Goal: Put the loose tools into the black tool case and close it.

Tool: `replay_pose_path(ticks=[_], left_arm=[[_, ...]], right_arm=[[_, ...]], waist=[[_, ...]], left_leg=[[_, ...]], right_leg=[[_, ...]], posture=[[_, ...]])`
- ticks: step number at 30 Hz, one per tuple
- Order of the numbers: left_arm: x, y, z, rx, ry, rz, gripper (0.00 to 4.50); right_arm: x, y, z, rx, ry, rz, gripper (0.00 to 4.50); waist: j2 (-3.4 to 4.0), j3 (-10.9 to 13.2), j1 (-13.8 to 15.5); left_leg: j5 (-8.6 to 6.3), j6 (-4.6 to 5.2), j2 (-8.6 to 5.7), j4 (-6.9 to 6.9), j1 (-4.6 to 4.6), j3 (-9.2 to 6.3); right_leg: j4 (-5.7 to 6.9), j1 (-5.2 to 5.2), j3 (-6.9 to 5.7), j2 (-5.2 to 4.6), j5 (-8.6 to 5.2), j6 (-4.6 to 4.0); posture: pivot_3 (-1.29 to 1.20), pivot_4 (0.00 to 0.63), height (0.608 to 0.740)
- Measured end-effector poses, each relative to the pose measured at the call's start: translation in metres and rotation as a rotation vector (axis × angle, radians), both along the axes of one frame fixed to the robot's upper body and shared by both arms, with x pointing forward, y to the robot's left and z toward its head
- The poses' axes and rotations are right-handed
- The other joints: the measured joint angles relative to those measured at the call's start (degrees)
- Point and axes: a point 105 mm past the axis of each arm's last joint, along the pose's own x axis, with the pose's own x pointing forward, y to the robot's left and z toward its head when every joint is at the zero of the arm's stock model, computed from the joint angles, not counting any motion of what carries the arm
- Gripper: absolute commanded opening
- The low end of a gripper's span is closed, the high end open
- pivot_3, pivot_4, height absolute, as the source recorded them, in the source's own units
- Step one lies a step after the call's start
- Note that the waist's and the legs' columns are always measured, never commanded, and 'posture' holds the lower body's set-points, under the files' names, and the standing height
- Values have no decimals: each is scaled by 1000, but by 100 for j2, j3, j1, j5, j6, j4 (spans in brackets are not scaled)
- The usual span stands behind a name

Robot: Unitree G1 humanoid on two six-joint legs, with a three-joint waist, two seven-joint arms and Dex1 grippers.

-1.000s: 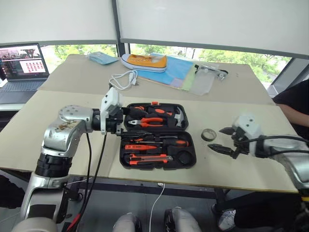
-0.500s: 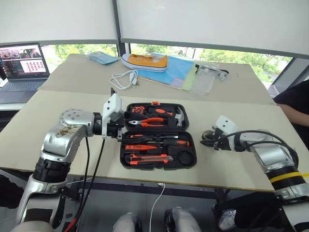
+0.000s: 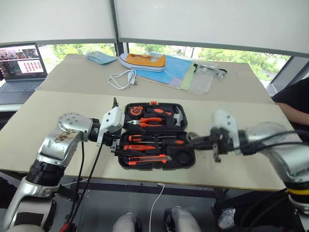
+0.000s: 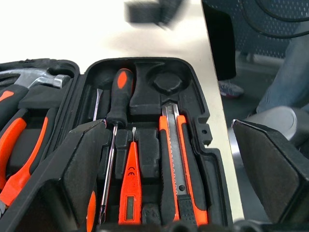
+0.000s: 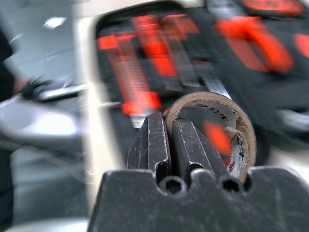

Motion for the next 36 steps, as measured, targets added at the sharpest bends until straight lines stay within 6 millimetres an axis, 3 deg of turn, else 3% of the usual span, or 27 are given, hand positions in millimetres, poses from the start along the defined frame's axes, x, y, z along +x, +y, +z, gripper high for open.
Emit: replay_pose_path(ticks=[5,10,11,12,21,23,27,31,33,36], left_arm=[[2,-2,0,4,-18,-5,4500],[4,-1,1,4,-21,-1,4500],[5,-1,0,5,-22,1,4500],[5,-1,0,5,-23,2,4500],[6,-2,-1,6,-38,-1,4500],[6,-2,-1,7,-38,0,4500],[10,1,-3,14,-43,37,4500],[21,27,-9,6,-30,192,3483],[30,52,-15,4,-28,337,2805],[30,92,-38,74,7,503,1825]], right_arm=[[3,-1,-28,-111,-36,-30,37],[9,0,-40,-121,-42,-56,37],[9,2,-40,-115,-40,-53,799],[8,2,-41,-113,-33,-50,971],[-4,0,-37,-109,0,-15,4117],[-6,-1,-34,-99,9,-18,4481],[-1,-7,-21,-56,-7,-50,4481],[18,-26,-5,11,-14,-170,3457],[39,-44,3,41,-40,-275,2807],[62,-71,-1,18,-77,-384,1826]], waist=[[0,0,46],[0,0,43],[0,0,42],[0,0,44],[-1,0,50],[-1,0,51],[-1,0,43],[-1,1,18],[-1,1,4],[-1,1,-17]], left_leg=[[-2,4,-3,2,-6,2],[-1,3,-1,2,-12,4],[-1,3,-2,2,-12,5],[-1,3,-2,2,-12,5],[-1,4,-1,3,-13,3],[-1,4,-2,3,-13,4],[-1,4,-1,3,-12,4],[-1,3,4,3,-10,4],[-1,3,5,2,-8,5],[0,3,5,-7,-4,9]], right_leg=[[2,-6,0,3,2,3],[3,-13,0,12,1,1],[3,-13,1,12,1,1],[3,-13,0,12,1,2],[2,-13,-1,12,-1,-1],[2,-13,-1,12,-1,-1],[2,-13,2,12,-1,-1],[3,-13,2,10,0,-1],[3,-13,3,7,0,-1],[1,-14,1,6,-3,-5]], posture=[[0,150,718],[0,150,718],[0,150,718],[0,150,718],[0,150,718],[0,150,718],[0,150,718],[0,150,718],[0,150,718],[0,150,718]])
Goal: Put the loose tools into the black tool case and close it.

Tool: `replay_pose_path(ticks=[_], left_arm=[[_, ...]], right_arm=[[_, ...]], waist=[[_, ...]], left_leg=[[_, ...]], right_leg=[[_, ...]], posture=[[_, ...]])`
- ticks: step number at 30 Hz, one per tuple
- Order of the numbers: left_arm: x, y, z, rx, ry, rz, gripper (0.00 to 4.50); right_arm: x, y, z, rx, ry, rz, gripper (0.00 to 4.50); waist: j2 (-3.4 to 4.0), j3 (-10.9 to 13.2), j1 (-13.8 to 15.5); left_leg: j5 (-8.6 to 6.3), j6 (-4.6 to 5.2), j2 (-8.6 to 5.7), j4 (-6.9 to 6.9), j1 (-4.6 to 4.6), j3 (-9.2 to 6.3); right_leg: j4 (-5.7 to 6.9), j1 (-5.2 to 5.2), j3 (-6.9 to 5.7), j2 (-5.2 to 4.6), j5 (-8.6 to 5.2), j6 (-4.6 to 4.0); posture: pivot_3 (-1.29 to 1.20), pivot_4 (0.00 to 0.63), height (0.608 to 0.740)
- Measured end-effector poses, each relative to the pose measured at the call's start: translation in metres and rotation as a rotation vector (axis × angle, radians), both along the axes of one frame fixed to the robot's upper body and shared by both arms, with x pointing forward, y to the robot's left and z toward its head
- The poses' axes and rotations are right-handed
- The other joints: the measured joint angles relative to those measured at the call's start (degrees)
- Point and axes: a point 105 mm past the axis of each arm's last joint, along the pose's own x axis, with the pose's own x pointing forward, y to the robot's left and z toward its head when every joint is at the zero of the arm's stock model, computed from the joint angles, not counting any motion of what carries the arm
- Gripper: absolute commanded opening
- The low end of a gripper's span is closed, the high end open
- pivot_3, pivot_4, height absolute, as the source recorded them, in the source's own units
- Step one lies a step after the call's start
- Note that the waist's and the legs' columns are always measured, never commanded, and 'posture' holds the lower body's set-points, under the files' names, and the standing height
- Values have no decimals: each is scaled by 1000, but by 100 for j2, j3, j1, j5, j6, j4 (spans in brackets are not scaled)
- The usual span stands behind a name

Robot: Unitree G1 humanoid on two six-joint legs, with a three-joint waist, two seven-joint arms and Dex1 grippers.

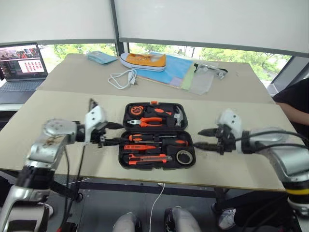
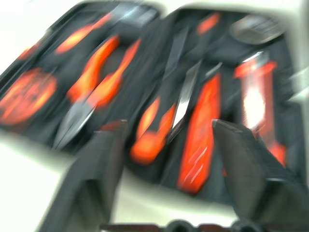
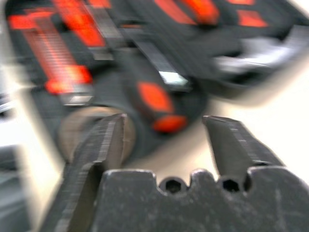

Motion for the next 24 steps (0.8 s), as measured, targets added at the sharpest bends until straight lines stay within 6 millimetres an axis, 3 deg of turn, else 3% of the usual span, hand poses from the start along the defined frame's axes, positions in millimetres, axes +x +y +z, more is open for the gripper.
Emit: replay_pose_path(ticks=[4,6,12,16,24], left_arm=[[1,12,-13,35,9,65,433],[4,9,-13,26,-4,68,75],[8,-19,-27,15,19,14,75],[10,-22,-27,26,26,-3,75],[14,-30,-28,40,46,-39,75]], right_arm=[[15,-8,-18,-62,-6,1,446],[18,-4,-26,-93,-12,35,71],[26,15,-39,-139,-77,149,71],[21,18,-38,-150,-91,214,71],[-25,19,-44,-102,20,354,71]], waist=[[0,1,42],[1,1,55],[1,1,39],[1,1,17],[2,1,76]], left_leg=[[0,0,-1,2,-11,3],[0,0,-3,3,-10,6],[2,-3,-2,5,-10,14],[4,-6,0,5,-8,14],[3,-5,-1,7,-11,10]], right_leg=[[0,-7,-5,-2,0,-1],[1,-7,-3,-2,0,-1],[7,-8,-2,2,0,-1],[9,-8,-2,0,0,-2],[9,-7,-5,-1,0,-2]], posture=[[0,150,718],[0,150,718],[0,150,718],[0,150,718],[0,150,718]])
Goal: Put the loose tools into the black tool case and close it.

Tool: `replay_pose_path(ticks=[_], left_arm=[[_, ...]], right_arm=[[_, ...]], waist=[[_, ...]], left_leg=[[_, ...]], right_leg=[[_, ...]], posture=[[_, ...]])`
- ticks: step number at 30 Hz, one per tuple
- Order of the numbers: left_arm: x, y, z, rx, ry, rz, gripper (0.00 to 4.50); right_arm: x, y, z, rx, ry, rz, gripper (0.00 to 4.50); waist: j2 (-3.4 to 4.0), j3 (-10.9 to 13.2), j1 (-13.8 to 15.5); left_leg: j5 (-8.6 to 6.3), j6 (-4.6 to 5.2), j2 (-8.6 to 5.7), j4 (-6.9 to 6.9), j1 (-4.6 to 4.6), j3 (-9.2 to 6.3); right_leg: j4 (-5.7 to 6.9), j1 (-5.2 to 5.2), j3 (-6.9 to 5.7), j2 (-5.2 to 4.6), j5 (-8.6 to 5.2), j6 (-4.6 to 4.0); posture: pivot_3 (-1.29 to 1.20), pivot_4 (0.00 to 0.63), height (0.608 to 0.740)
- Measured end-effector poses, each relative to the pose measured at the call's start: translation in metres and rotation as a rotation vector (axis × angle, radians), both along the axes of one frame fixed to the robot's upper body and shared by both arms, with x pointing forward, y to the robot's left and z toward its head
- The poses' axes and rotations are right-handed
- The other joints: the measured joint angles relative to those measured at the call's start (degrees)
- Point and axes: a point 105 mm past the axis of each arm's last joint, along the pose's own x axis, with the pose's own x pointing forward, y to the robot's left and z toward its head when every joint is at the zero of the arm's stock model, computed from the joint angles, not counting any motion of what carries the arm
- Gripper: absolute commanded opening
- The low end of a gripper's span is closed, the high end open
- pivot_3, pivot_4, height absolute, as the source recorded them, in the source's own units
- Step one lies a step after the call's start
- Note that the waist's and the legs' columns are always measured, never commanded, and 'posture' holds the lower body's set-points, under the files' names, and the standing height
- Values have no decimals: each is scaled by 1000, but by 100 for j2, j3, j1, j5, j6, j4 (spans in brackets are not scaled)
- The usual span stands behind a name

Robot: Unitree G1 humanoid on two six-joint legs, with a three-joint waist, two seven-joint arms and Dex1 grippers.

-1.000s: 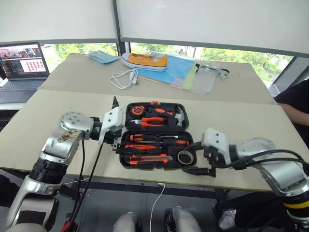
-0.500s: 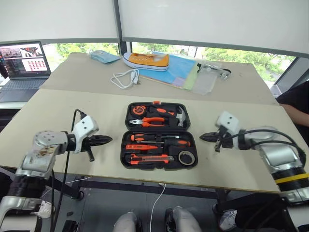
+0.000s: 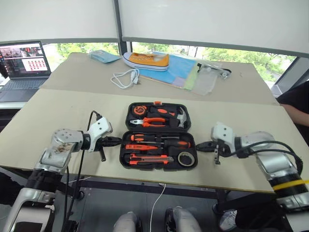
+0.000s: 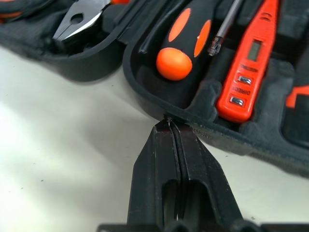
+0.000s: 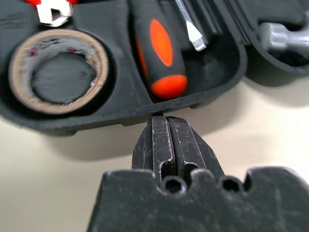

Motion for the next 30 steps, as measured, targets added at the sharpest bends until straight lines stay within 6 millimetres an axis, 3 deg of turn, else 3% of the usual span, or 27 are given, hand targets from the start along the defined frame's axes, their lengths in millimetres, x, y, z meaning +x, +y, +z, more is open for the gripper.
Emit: replay_pose_path(ticks=[4,14,19,20,21,25,27,30], left_arm=[[-2,-4,-4,15,17,-27,75],[-14,-1,-8,53,50,-90,75],[-18,4,-10,39,83,-81,75],[-17,9,-9,42,90,-60,579],[-14,16,-8,38,101,-22,695],[13,38,12,-57,165,161,2066],[29,37,33,-167,200,235,2809],[48,17,59,-301,231,259,3965]], right_arm=[[-12,0,-4,-7,22,0,71],[-15,-7,-5,-5,-22,-81,71],[-9,-27,10,-26,-67,-184,71],[-7,-32,13,-33,-73,-210,600],[-4,-36,16,-29,-75,-243,711],[15,-37,34,92,-28,-367,2012],[30,-30,48,183,-9,-426,2731],[49,-20,60,262,18,-494,3864]], waist=[[0,0,3],[0,0,-4],[0,0,1],[0,0,-3],[-1,0,-3],[-5,2,-47],[-5,2,-56],[-4,1,-56]], left_leg=[[0,1,-2,2,0,-1],[0,1,0,2,1,0],[-1,1,0,3,0,-1],[-1,1,1,3,1,-2],[-1,1,1,3,2,-3],[1,-1,3,5,2,-4],[3,-2,1,7,3,-6],[3,-2,-5,6,4,-6]], right_leg=[[0,1,0,-2,0,0],[0,0,3,-8,0,0],[0,1,2,-10,0,0],[0,1,3,-9,0,0],[0,1,2,-8,0,1],[8,1,0,5,3,4],[13,2,-2,11,4,5],[15,3,-1,11,5,4]], posture=[[0,150,718],[0,150,718],[0,150,718],[0,150,718],[0,150,718],[0,150,718],[0,150,718],[0,150,718]])
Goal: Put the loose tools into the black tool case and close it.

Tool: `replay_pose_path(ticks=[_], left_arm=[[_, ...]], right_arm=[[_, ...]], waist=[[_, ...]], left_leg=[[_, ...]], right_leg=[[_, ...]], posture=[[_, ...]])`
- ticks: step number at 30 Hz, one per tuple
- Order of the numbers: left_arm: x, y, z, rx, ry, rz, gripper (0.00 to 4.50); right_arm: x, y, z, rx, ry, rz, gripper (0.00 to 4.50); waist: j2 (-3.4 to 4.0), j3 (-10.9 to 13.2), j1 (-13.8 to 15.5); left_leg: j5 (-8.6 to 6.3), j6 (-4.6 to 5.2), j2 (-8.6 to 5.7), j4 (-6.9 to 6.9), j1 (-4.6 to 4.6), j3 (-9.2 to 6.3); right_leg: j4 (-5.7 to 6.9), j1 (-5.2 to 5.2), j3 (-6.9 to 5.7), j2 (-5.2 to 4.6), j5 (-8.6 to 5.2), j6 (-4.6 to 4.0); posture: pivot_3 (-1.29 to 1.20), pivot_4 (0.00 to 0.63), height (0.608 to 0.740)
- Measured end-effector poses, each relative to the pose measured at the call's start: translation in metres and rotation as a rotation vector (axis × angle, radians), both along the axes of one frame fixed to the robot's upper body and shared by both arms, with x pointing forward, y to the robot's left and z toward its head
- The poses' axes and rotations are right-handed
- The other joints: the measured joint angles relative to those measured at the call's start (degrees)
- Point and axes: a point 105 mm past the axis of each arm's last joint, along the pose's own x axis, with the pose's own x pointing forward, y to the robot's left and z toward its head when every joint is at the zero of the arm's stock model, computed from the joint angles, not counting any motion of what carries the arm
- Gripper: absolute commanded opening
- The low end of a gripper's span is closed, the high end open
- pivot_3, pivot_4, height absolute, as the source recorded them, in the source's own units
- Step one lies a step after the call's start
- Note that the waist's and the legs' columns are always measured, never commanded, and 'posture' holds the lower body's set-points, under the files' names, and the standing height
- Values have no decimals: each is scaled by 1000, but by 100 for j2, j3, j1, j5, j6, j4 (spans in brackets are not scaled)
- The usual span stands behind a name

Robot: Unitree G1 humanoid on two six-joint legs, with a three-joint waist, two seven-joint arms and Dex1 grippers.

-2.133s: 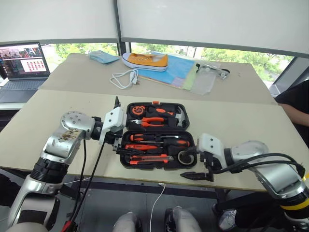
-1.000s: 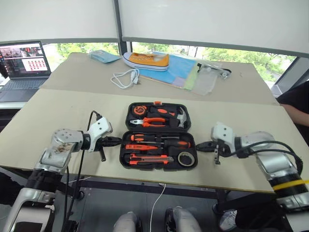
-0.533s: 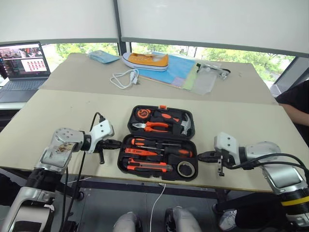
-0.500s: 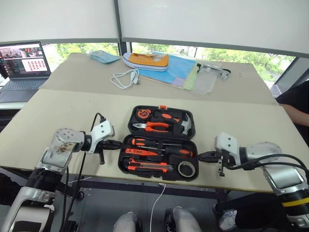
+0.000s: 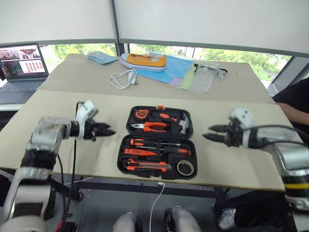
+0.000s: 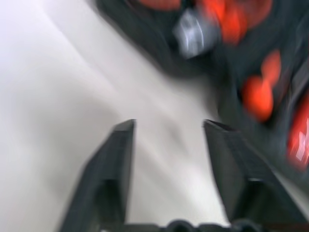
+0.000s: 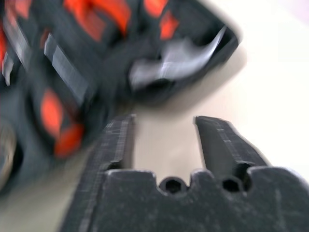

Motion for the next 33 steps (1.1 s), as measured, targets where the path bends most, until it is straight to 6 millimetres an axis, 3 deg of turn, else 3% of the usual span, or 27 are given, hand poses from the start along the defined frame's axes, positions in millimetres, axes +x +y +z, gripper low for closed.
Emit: replay_pose_path(ticks=[2,5,7,13,14,16,17,19,22,23,26,28,33], left_arm=[[10,-7,1,-37,28,38,4483],[24,-14,-9,-64,97,113,4483],[31,-29,-14,-73,126,113,4483],[34,-32,-32,-46,163,137,4483],[34,-33,-34,-44,165,139,4234],[35,-36,-35,-39,156,135,3808],[36,-37,-35,-37,153,132,3417],[36,-38,-35,-31,145,131,2532],[37,-31,-33,-29,134,150,1731],[37,-30,-32,-33,134,150,1175],[37,-29,-29,-50,129,149,197],[37,-27,-30,-58,133,157,0],[35,-26,-30,-72,145,163,0]], right_arm=[[11,4,0,32,18,-40,4452],[30,10,-7,53,67,-111,4452],[44,17,-12,71,105,-160,4452],[52,14,-29,71,191,-235,4452],[52,14,-31,69,198,-236,4488],[52,17,-32,72,199,-233,3958],[52,19,-33,75,201,-230,3766],[52,24,-33,81,207,-222,2957],[51,29,-34,89,216,-211,2163],[50,30,-34,91,218,-210,1699],[50,32,-34,94,217,-211,663],[51,31,-33,97,213,-221,81],[51,31,-32,103,212,-225,81]], waist=[[0,0,-10],[0,0,-41],[0,0,-86],[0,0,-127],[0,0,-134],[0,0,-140],[0,0,-145],[0,0,-161],[2,-1,-170],[2,-1,-170],[3,-2,-159],[2,-3,-155],[2,-4,-155]], left_leg=[[0,1,-5,0,-4,3],[-1,2,-11,0,-14,7],[0,2,-12,0,-26,8],[0,1,-8,-5,-33,9],[0,1,-9,-4,-34,11],[0,1,-8,-3,-31,12],[0,0,-9,-2,-28,14],[2,-3,-8,-2,-24,14],[4,-6,-8,-1,-15,15],[4,-6,-9,-1,-12,16],[4,-6,-12,3,0,20],[3,-7,-12,5,8,21],[3,-7,-12,6,15,23]], right_leg=[[-3,-1,0,0,1,-2],[-5,-5,-6,-3,22,-36],[-6,-12,-9,-4,25,-39],[-5,-19,-15,-2,26,-41],[-6,-23,-13,-3,26,-41],[-4,-23,-12,-3,26,-41],[-1,-23,-10,-4,25,-40],[4,-23,-7,-4,21,-31],[17,-22,-2,-5,20,-31],[21,-22,-1,-7,20,-30],[33,-14,4,-15,16,-24],[37,-7,6,-17,5,-6],[47,-5,10,-25,3,-1]], posture=[[0,150,718],[0,150,718],[0,150,718],[0,150,718],[0,150,718],[0,150,718],[0,150,718],[0,150,718],[0,150,718],[0,150,718],[0,150,718],[0,150,718],[0,150,718]])
